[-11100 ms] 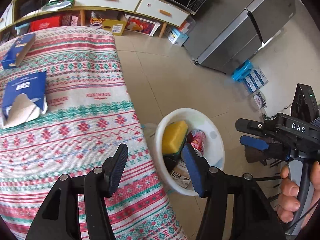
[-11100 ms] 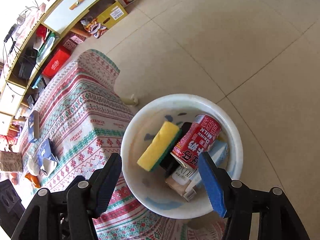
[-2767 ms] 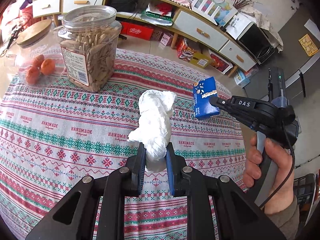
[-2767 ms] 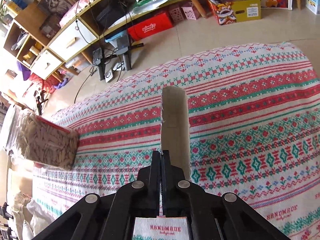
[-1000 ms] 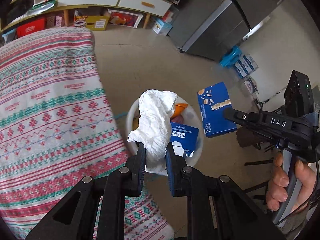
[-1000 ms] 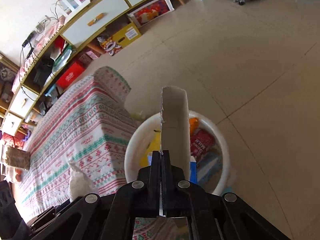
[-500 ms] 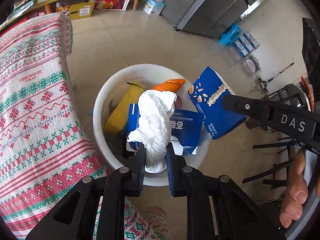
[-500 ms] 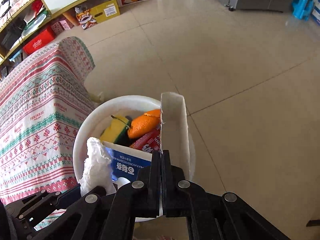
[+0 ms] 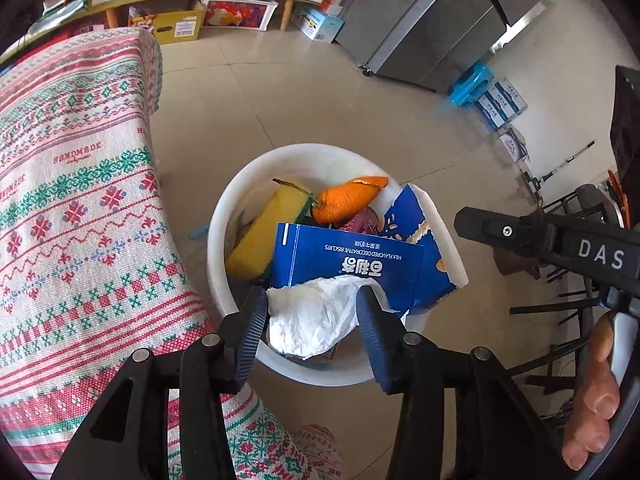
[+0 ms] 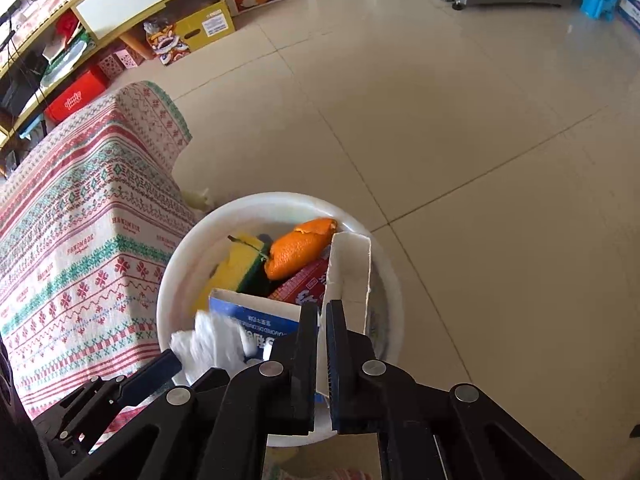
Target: Collect trash
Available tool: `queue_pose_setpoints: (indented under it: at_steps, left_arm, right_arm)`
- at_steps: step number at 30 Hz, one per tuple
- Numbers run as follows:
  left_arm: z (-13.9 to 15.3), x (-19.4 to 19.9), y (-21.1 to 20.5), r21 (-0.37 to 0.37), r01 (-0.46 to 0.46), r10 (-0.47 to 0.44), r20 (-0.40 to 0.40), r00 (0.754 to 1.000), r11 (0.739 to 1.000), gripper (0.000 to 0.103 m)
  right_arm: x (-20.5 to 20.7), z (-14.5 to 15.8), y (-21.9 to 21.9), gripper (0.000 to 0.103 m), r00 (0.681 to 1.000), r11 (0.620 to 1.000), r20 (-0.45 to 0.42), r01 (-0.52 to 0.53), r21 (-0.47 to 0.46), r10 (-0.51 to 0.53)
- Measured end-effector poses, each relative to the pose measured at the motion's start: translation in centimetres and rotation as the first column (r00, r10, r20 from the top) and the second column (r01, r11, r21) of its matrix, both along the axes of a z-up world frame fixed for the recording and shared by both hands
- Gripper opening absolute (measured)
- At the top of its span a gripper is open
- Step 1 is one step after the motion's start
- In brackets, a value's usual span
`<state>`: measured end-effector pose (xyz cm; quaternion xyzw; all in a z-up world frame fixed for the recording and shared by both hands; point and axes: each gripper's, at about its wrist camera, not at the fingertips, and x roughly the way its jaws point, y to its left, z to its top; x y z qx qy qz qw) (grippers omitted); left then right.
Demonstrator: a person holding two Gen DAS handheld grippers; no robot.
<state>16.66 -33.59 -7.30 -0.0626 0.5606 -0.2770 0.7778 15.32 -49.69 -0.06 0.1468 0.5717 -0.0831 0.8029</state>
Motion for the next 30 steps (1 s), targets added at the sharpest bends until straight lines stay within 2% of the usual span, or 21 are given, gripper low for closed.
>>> queue_pose_setpoints:
  at_steps: [3, 5, 7, 8, 10, 12, 13, 15, 17, 19, 21, 23, 30]
  left_arm:
    - [0.9, -0.3, 1.2, 0.011, -0.024, 0.024, 0.005, 1.000, 1.000, 0.049]
    - [2.0, -0.6, 2.1, 0.029, -0.046, 0.045, 0.026, 0.999, 0.999, 0.050]
    - [3.1, -1.1, 3.0, 0.069, -0.066, 0.063, 0.049, 0.997, 0.995, 0.050]
    - [3.7, -1.3, 3.6, 0.086, -0.080, 0.075, 0.065, 0.995, 0.993, 0.050]
    - [5.1, -2.2, 5.0, 0.114, -0.112, 0.100, 0.102, 0.990, 0.987, 0.054]
    - [6.4, -3.6, 6.7, 0.154, -0.148, 0.125, 0.149, 0.981, 0.977, 0.065]
    - [7.1, -4.4, 7.6, 0.175, -0.168, 0.136, 0.181, 0.974, 0.970, 0.067]
    - [8.8, -5.9, 9.3, 0.226, -0.214, 0.152, 0.264, 0.953, 0.950, 0.073]
    - [9.9, -7.5, 11.3, 0.262, -0.256, 0.167, 0.319, 0.933, 0.931, 0.079]
    - [10.6, -8.9, 13.2, 0.270, -0.288, 0.187, 0.347, 0.919, 0.919, 0.080]
    - [11.2, -10.3, 15.0, 0.281, -0.319, 0.205, 0.368, 0.907, 0.905, 0.081]
    - [11.6, -11.8, 16.3, 0.294, -0.348, 0.217, 0.399, 0.891, 0.890, 0.083]
    - [12.9, -15.4, 18.2, 0.260, -0.341, 0.205, 0.435, 0.877, 0.903, 0.089]
  right_arm:
    - [0.0, 0.2, 0.4, 0.008, 1.000, 1.000, 0.005, -0.005, -0.002, 0.005]
    - [-0.2, 0.6, 1.1, 0.019, 1.000, 1.000, 0.021, -0.022, 0.008, 0.022]
    - [-0.3, 0.9, 2.0, 0.034, 0.998, 0.999, 0.038, -0.041, 0.030, 0.040]
    - [-0.4, 1.0, 2.3, 0.036, 0.998, 0.998, 0.043, -0.047, 0.033, 0.046]
    - [-0.7, 1.3, 3.5, 0.040, 0.997, 0.998, 0.050, -0.060, 0.026, 0.059]
    - [-1.3, 1.8, 4.9, 0.043, 0.996, 0.998, 0.066, -0.067, 0.016, 0.066]
    - [-1.7, 2.1, 5.6, 0.045, 0.994, 0.997, 0.081, -0.071, 0.015, 0.069]
    - [-2.9, 2.9, 7.2, 0.050, 0.990, 0.997, 0.122, -0.072, 0.004, 0.071]
    - [-4.5, 3.7, 9.0, 0.057, 0.984, 0.996, 0.163, -0.069, -0.049, 0.076]
    - [-6.3, 4.3, 10.9, 0.069, 0.973, 0.994, 0.213, -0.070, -0.080, 0.086]
    - [-8.2, 4.4, 12.6, 0.076, 0.964, 0.994, 0.250, -0.074, -0.082, 0.092]
    - [-9.9, 4.0, 14.2, 0.079, 0.958, 0.994, 0.269, -0.083, -0.069, 0.099]
    - [-14.7, 3.9, 16.2, 0.087, 0.944, 0.996, 0.328, -0.021, -0.084, 0.047]
